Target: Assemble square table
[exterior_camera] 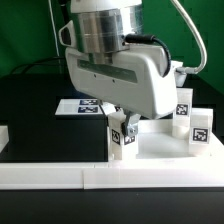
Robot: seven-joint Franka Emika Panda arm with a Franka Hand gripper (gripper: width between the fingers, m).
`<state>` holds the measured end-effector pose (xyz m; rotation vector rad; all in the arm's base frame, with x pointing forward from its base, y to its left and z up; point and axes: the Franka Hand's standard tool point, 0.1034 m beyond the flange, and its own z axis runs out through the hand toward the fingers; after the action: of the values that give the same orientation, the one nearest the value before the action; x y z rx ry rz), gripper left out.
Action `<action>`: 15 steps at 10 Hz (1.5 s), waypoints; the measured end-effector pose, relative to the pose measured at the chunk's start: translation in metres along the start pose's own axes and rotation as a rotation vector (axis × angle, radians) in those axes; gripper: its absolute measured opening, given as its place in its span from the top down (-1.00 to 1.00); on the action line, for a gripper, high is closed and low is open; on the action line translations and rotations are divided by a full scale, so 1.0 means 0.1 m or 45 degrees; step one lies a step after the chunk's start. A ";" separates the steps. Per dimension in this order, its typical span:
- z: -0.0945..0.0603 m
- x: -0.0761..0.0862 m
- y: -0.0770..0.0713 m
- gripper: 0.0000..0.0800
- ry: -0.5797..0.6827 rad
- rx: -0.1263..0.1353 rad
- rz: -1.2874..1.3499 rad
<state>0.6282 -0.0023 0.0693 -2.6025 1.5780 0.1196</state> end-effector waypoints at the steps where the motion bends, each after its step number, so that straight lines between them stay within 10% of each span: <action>1: 0.00 -0.01 0.00 0.27 -0.001 0.000 0.067; 7: 0.01 -0.06 -0.03 0.27 -0.013 0.014 0.743; 11: 0.01 -0.07 -0.05 0.27 -0.070 0.138 1.490; 15: 0.01 -0.07 -0.04 0.27 -0.065 0.127 1.450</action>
Offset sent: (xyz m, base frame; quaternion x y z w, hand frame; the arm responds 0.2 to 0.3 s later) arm 0.0000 0.0000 0.0000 0.0000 0.0000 0.1938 0.9810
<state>0.6287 0.0059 0.0693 -1.3091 2.6912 0.1653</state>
